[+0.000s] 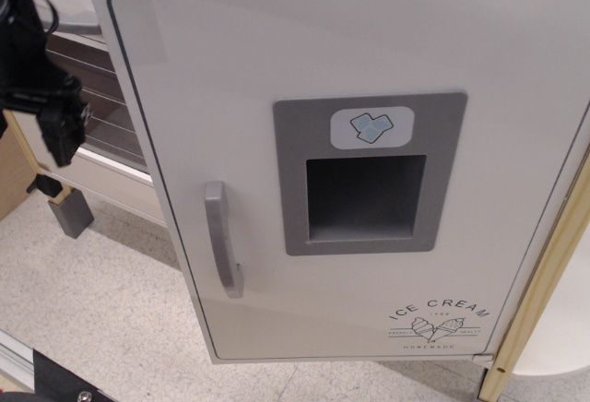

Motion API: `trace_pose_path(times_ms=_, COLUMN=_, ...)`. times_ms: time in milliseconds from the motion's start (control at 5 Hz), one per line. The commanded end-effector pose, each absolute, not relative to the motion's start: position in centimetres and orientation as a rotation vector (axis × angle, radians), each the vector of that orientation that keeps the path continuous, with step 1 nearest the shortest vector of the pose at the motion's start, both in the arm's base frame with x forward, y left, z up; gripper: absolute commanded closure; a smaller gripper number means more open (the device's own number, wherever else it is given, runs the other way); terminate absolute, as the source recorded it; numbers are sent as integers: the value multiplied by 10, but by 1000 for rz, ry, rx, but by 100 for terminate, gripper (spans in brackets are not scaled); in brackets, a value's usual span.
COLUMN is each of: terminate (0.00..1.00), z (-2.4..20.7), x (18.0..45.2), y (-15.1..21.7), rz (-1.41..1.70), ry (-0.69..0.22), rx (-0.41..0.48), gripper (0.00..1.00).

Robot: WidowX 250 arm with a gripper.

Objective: Close fridge

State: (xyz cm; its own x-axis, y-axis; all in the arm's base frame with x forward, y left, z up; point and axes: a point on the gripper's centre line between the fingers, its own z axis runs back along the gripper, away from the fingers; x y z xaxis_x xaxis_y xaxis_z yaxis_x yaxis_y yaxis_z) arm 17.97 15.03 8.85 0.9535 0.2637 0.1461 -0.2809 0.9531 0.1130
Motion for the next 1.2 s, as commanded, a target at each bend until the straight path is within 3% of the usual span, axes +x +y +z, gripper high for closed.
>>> trace_pose_path(times_ms=0, terminate=0, z=96, x=163, y=127, rz=165, ry=-158, rx=132, gripper=0)
trace_pose_path(times_ms=400, terminate=0, z=108, x=164, y=91, rz=124, ry=-163, rx=70, gripper=0)
trace_pose_path(times_ms=1000, terminate=0, z=112, x=206, y=65, rz=181, ry=-190, rx=3, gripper=0)
